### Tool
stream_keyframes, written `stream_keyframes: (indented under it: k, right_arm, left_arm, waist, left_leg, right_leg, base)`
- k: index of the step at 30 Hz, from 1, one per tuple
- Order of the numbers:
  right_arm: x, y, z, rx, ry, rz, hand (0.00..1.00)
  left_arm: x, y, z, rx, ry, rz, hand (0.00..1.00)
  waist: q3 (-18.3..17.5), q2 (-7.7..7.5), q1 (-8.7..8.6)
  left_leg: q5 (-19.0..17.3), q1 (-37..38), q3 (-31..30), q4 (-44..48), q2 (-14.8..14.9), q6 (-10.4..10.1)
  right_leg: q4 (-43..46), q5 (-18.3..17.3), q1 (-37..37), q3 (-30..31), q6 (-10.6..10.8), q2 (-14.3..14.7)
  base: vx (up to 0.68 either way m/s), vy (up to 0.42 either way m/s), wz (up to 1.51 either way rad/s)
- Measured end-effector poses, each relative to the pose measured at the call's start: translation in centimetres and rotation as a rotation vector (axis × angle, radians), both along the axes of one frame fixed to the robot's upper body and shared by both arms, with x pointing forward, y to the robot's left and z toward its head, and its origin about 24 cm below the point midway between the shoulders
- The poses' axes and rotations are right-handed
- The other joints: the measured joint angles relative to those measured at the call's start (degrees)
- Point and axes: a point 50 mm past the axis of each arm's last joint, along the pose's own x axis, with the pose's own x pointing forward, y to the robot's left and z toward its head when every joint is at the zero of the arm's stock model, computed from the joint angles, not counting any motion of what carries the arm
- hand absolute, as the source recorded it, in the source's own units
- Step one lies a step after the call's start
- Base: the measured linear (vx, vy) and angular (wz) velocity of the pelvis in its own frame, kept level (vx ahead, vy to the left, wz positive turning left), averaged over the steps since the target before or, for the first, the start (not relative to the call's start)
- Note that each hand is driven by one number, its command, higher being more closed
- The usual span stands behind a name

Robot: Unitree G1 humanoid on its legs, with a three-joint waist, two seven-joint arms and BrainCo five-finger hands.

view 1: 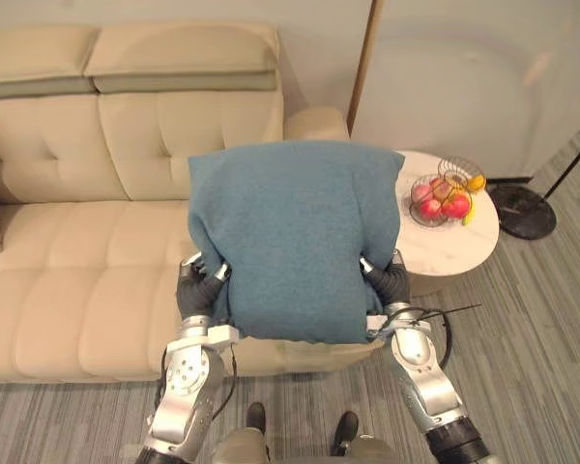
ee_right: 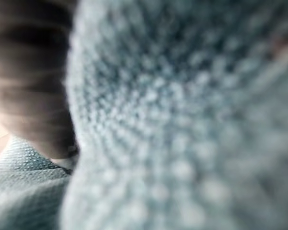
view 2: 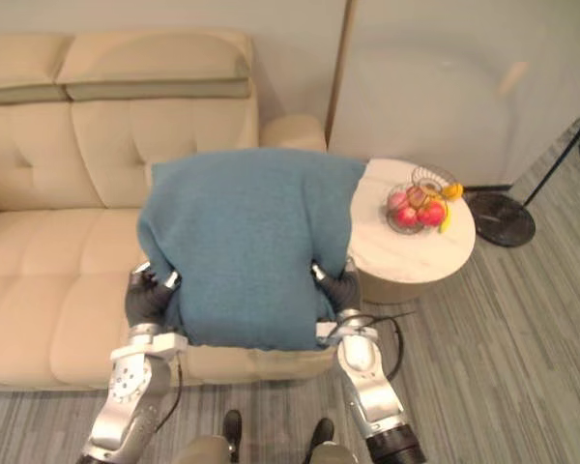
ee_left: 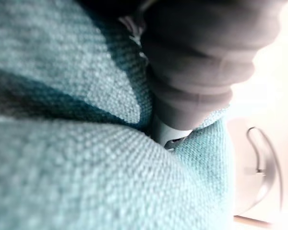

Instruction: Pick up cushions and gather them together orderly.

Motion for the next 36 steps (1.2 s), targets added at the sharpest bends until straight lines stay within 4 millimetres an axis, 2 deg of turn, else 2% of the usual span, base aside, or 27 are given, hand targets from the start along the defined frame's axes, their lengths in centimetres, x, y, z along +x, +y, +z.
stream_keyframes:
  k: [4,5,7,10,11,14,15,17,18,19,20,21,22,23,24,25,26,27,28,29,30,31,32,33,34,35,36]
  right_arm:
    - [-0.1,-0.5,-0.1,-0.030,-0.001,-0.032,1.00]
    - [-0.1,-0.5,-0.1,-0.030,-0.001,-0.032,1.00]
    - [0.7,-0.4,0.3,-0.036,-0.018,-0.037,1.00]
    - [2.0,-0.2,1.1,-0.065,-0.046,-0.042,1.00]
    - [2.4,-0.1,1.3,-0.083,-0.059,-0.042,1.00]
    - [2.7,-0.2,1.6,-0.084,-0.068,-0.049,1.00]
    - [2.7,-0.3,1.6,-0.083,-0.068,-0.054,1.00]
    - [2.7,-1.0,1.6,-0.094,-0.065,-0.075,1.00]
    - [2.7,-1.2,1.5,-0.099,-0.062,-0.077,1.00]
    - [2.4,-1.8,1.0,-0.114,-0.040,-0.088,1.00]
    - [2.2,-2.1,0.1,-0.120,-0.004,-0.099,1.00]
    - [2.2,-2.1,-0.2,-0.121,0.012,-0.101,1.00]
    - [2.2,-2.0,-1.0,-0.119,0.045,-0.103,1.00]
    - [2.2,-1.9,-1.2,-0.113,0.055,-0.102,1.00]
    - [2.2,-1.8,-1.2,-0.113,0.055,-0.098,1.00]
    - [2.2,-1.7,-1.2,-0.116,0.055,-0.090,1.00]
    - [2.2,-1.7,-1.2,-0.116,0.054,-0.086,1.00]
    - [2.2,-1.8,-1.1,-0.122,0.052,-0.082,1.00]
    - [2.2,-1.9,-1.3,-0.128,0.059,-0.084,1.00]
    - [2.2,-1.9,-1.3,-0.128,0.061,-0.084,1.00]
    - [2.2,-2.0,-1.3,-0.131,0.062,-0.086,1.00]
    - [2.1,-2.4,-1.5,-0.146,0.066,-0.092,1.00]
    - [2.1,-2.6,-1.5,-0.150,0.068,-0.095,1.00]
    - [2.1,-2.6,-1.5,-0.147,0.071,-0.097,1.00]
    - [2.1,-2.7,-1.4,-0.150,0.065,-0.102,1.00]
    - [2.2,-2.8,-1.4,-0.148,0.064,-0.107,1.00]
    - [2.2,-2.9,-1.4,-0.142,0.064,-0.115,1.00]
  left_arm:
    - [0.0,-0.7,-0.1,-0.003,0.005,-0.026,1.00]
    - [0.0,-0.7,-0.1,-0.003,0.006,-0.025,1.00]
    - [0.1,-0.8,-0.2,-0.011,0.010,-0.019,1.00]
    - [0.1,-0.9,-0.6,-0.024,0.028,-0.013,1.00]
    - [0.1,-0.9,-0.8,-0.029,0.035,-0.012,1.00]
    - [0.1,-1.2,-1.0,-0.044,0.049,-0.029,1.00]
    - [0.1,-1.3,-1.1,-0.049,0.050,-0.034,1.00]
    - [0.0,-2.3,-1.6,-0.054,0.070,-0.075,1.00]
    - [0.1,-2.5,-1.8,-0.053,0.078,-0.080,1.00]
    - [0.3,-2.9,-2.4,-0.052,0.106,-0.096,1.00]
    - [0.4,-2.9,-3.0,-0.048,0.133,-0.103,1.00]
    - [0.4,-2.9,-3.2,-0.045,0.143,-0.103,1.00]
    - [0.3,-2.7,-3.4,-0.036,0.159,-0.105,1.00]
    - [0.3,-2.5,-3.5,-0.036,0.163,-0.104,1.00]
    - [0.3,-2.5,-3.5,-0.033,0.164,-0.104,1.00]
    - [0.3,-2.4,-3.8,-0.024,0.175,-0.104,1.00]
    - [0.3,-2.3,-3.8,-0.023,0.176,-0.104,1.00]
    - [0.3,-2.3,-3.8,-0.021,0.177,-0.105,1.00]
    - [0.3,-2.4,-3.8,-0.018,0.174,-0.117,1.00]
    - [0.3,-2.3,-3.8,-0.017,0.172,-0.119,1.00]
    - [0.4,-2.4,-3.8,-0.016,0.169,-0.124,1.00]
    - [0.3,-2.8,-4.0,-0.019,0.181,-0.136,1.00]
    - [0.2,-2.9,-4.1,-0.020,0.187,-0.141,1.00]
    - [0.2,-2.9,-4.4,-0.012,0.198,-0.146,1.00]
    - [0.2,-2.9,-4.8,-0.005,0.213,-0.157,1.00]
    - [0.1,-3.0,-4.9,-0.003,0.219,-0.163,1.00]
    - [0.1,-3.0,-5.1,0.002,0.233,-0.172,1.00]
  waist:
    - [-0.8,1.19,0.19]
    - [-0.9,1.35,0.44]
    - [-1.4,2.55,1.04]
    - [-1.9,3.35,0.82]
    - [-2.3,3.58,0.82]
    - [-4.0,2.54,-0.06]
    - [-4.1,2.42,-0.20]
    - [-4.1,2.50,-0.61]
    - [-4.1,2.52,-0.81]
    - [-4.0,3.01,-1.27]
    - [-3.7,2.58,-1.44]
    - [-3.5,2.31,-1.49]
    - [-3.1,2.17,-2.27]
    - [-2.8,1.95,-2.98]
    - [-2.4,1.58,-3.05]
    - [-2.2,1.27,-2.86]
    - [-2.1,1.25,-2.82]
    - [-1.8,1.76,-2.73]
    - [-1.8,2.25,-3.18]
    - [-1.9,2.14,-3.29]
    - [-1.9,1.42,-3.60]
    - [-2.1,1.75,-4.11]
    - [-2.2,2.26,-4.06]
    - [-2.2,2.89,-2.85]
    - [-2.0,2.73,-2.33]
    - [-2.0,2.69,-1.98]
    - [-1.9,2.55,-1.11]
  left_leg:
    - [-1.0,-8.0,-8.6,5.4,-0.9,-0.9]
    - [-1.3,-8.6,-7.9,5.6,-0.5,-0.6]
    - [-1.7,-10.9,4.6,6.5,4.7,-0.3]
    - [-1.1,-10.9,16.7,7.0,8.2,0.3]
    - [1.5,-10.0,18.3,6.1,7.8,0.9]
    - [2.8,-9.8,19.3,4.6,4.6,2.2]
    - [2.9,-9.8,19.3,4.6,4.1,2.3]
    - [0.1,-10.7,19.1,7.7,1.5,3.8]
    - [-0.8,-10.9,19.1,8.6,1.2,4.1]
    - [-3.3,-11.0,18.9,10.7,0.5,4.8]
    - [-4.8,-9.9,18.7,11.8,-0.6,5.8]
    - [-5.3,-9.1,18.7,11.8,-1.1,6.3]
    - [-6.5,-8.0,17.3,11.9,-1.3,7.8]
    - [-6.6,-7.6,15.8,11.3,-1.5,7.9]
    - [-6.5,-6.7,15.8,10.4,-1.7,7.8]
    - [-6.2,-5.0,16.0,8.0,-2.8,7.4]
    - [-6.0,-4.3,16.0,7.2,-3.2,7.5]
    - [-5.4,-2.4,15.9,4.6,-4.2,7.2]
    - [-4.9,-1.5,15.4,3.4,-4.9,6.9]
    - [-4.9,-1.4,15.3,3.3,-5.1,6.9]
    - [-5.6,-1.6,14.2,4.4,-6.3,7.4]
    - [-8.0,-3.1,12.7,9.4,-6.1,7.5]
    - [-9.1,-3.8,12.5,10.9,-5.5,7.2]
    - [-12.1,-6.6,12.8,19.2,-2.1,4.6]
    - [-13.4,-10.5,12.9,29.4,0.2,3.4]
    - [-14.3,-11.6,13.0,32.8,1.3,2.9]
    - [-15.8,-12.6,12.5,36.4,4.3,3.2]
  right_leg:
    - [1.3,-1.6,0.4,-10.6,-0.3,-0.1]
    - [1.4,-1.7,0.3,-11.3,-0.3,0.0]
    - [2.0,-1.7,0.4,-15.5,-0.4,-0.6]
    - [2.1,-1.4,0.4,-16.2,0.3,-2.0]
    - [1.8,-0.8,0.3,-15.0,1.1,-2.5]
    - [2.2,0.1,-1.4,-13.5,2.4,-5.7]
    - [2.4,0.2,-1.6,-13.4,2.5,-6.2]
    - [8.9,-1.6,-4.2,-12.5,2.7,-11.3]
    - [10.9,-2.0,-4.8,-12.1,2.6,-12.2]
    - [19.7,-2.6,-7.3,-10.4,1.2,-15.7]
    - [28.7,-2.1,-10.3,-7.7,-5.3,-19.0]
    - [31.6,-0.9,-11.4,-6.0,-7.2,-19.9]
    - [36.6,-3.7,-14.0,0.1,-4.6,-18.2]
    - [37.9,-8.1,-15.7,5.9,-1.0,-12.5]
    - [37.7,-9.6,-16.2,7.3,-0.6,-10.2]
    - [35.9,-11.2,-17.0,6.9,-1.5,-6.9]
    - [35.1,-11.7,-17.2,6.3,-1.8,-6.1]
    - [31.0,-12.0,-17.8,4.4,-1.8,-3.1]
    - [24.8,-11.2,-17.7,4.2,-2.3,-0.1]
    - [22.7,-10.5,-17.6,4.7,-2.7,0.5]
    - [18.7,-7.7,-17.9,8.1,-3.7,1.9]
    - [17.0,-5.2,-17.1,9.2,-6.3,2.7]
    - [16.5,-5.1,-16.7,8.6,-6.3,3.1]
    - [11.0,-4.5,-12.9,7.7,-7.2,6.1]
    - [6.7,-2.9,-9.3,7.7,-8.1,7.4]
    - [5.9,-2.8,-8.4,8.0,-8.2,7.8]
    - [4.8,-2.8,-6.4,9.2,-8.3,8.4]
  base:
    - [-0.14,-0.042,1.20]
    - [-0.13,-0.035,1.08]
    - [-0.06,0.000,0.86]
    - [0.01,0.086,0.24]
    - [0.02,0.111,-0.22]
    - [0.06,0.191,-0.21]
    - [0.10,0.186,-0.08]
    - [0.10,0.222,-0.11]
    - [0.10,0.258,0.05]
    - [0.07,0.234,0.22]
    - [0.09,0.288,0.23]
    - [0.09,0.253,0.29]
    - [0.09,0.178,0.48]
    - [0.10,0.140,0.54]
    - [0.11,0.085,0.46]
    - [0.10,0.069,0.19]
    - [0.14,0.086,0.14]
    - [0.19,0.092,0.23]
    - [0.17,0.073,0.29]
    - [0.25,0.017,0.54]
    - [0.28,-0.046,0.66]
    - [0.28,-0.046,0.62]
    - [0.41,-0.087,0.37]
    - [0.39,-0.098,0.10]
    - [0.45,-0.102,0.00]
    - [0.26,-0.061,-0.29]
    - [0.24,-0.029,-0.53]
